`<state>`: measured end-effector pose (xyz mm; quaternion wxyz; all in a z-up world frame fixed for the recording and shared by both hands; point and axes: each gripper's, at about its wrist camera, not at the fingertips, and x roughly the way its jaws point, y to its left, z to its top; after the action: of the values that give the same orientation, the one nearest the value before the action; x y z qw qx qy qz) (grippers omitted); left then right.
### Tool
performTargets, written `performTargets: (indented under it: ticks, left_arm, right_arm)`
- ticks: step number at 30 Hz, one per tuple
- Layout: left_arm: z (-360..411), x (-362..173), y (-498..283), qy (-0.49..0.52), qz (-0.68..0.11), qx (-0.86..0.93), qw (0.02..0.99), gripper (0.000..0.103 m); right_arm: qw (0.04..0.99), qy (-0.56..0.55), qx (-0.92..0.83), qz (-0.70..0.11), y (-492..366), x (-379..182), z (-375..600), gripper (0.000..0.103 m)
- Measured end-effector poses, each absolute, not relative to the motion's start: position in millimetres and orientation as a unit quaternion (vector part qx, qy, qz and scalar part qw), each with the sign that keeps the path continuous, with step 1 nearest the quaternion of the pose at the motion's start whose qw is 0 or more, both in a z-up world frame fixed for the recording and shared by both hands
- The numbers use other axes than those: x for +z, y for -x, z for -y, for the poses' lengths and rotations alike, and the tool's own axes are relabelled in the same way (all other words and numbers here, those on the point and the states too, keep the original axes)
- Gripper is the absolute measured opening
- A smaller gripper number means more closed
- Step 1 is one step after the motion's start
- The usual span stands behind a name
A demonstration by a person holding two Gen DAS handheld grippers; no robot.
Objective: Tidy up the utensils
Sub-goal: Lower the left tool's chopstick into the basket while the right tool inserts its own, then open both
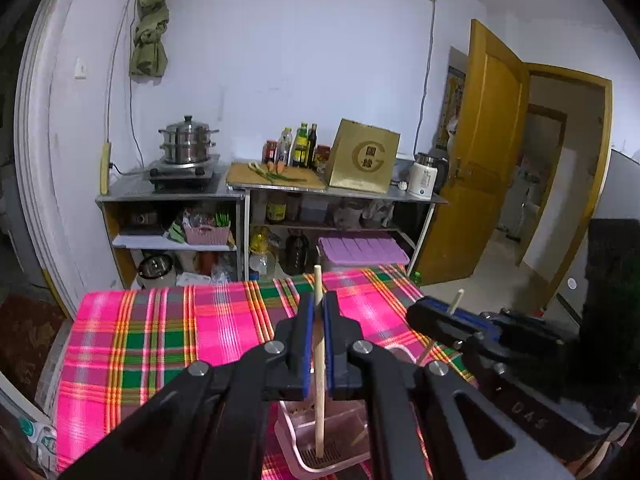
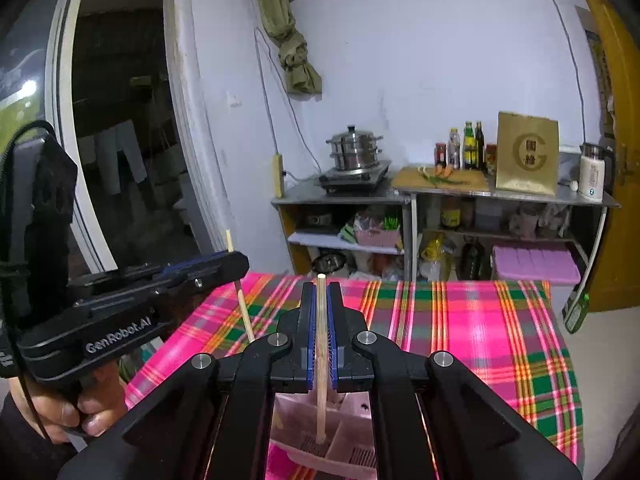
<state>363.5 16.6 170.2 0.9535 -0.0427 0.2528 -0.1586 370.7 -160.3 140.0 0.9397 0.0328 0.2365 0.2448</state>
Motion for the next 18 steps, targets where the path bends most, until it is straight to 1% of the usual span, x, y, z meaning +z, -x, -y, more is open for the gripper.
performTargets:
  ticks: [12, 18]
  left_arm:
    - [-10, 118, -364, 0.042, -0.300, -0.156, 0.940, 0.005]
    - [-14, 116, -358, 0.041, -0.300, -0.150, 0.941, 0.006]
  right_arm:
    - [0.925, -0.027, 0.236, -0.298, -381, 82, 157, 0.005]
    - [0.922, -0.027, 0.232, -0.310, -381, 78, 161, 0.005]
